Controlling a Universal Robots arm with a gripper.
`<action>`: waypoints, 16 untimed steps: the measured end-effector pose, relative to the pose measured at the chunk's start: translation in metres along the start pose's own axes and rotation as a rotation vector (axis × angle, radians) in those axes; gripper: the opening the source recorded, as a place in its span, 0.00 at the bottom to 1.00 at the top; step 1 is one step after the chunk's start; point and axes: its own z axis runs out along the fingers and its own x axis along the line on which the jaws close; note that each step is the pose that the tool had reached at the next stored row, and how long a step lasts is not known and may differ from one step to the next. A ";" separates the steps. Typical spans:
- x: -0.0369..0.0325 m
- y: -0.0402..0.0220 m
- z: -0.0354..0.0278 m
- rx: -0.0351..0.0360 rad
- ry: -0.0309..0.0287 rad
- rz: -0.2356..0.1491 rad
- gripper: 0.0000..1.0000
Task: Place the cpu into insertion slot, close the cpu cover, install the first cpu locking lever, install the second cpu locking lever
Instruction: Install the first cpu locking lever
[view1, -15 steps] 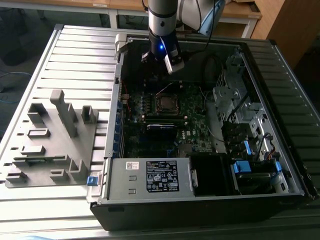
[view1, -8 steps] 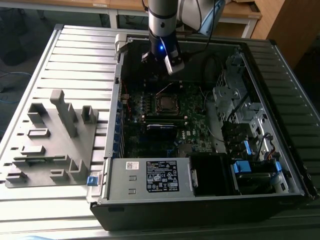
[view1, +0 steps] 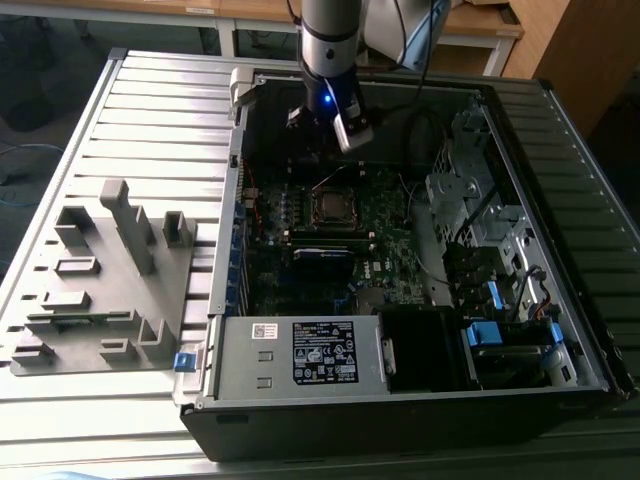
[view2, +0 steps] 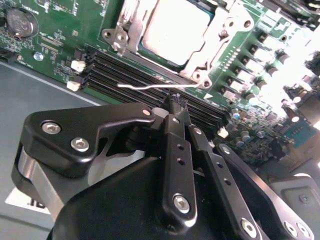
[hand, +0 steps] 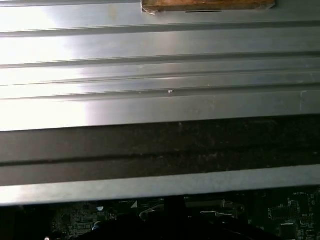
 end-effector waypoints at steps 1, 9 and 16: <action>-0.0016 0.0001 0.0004 0.0000 0.0000 0.000 0.11; -0.0119 0.0007 0.0019 0.0002 0.0002 0.000 0.11; -0.0122 0.0008 0.0022 -0.0037 0.0001 0.000 0.11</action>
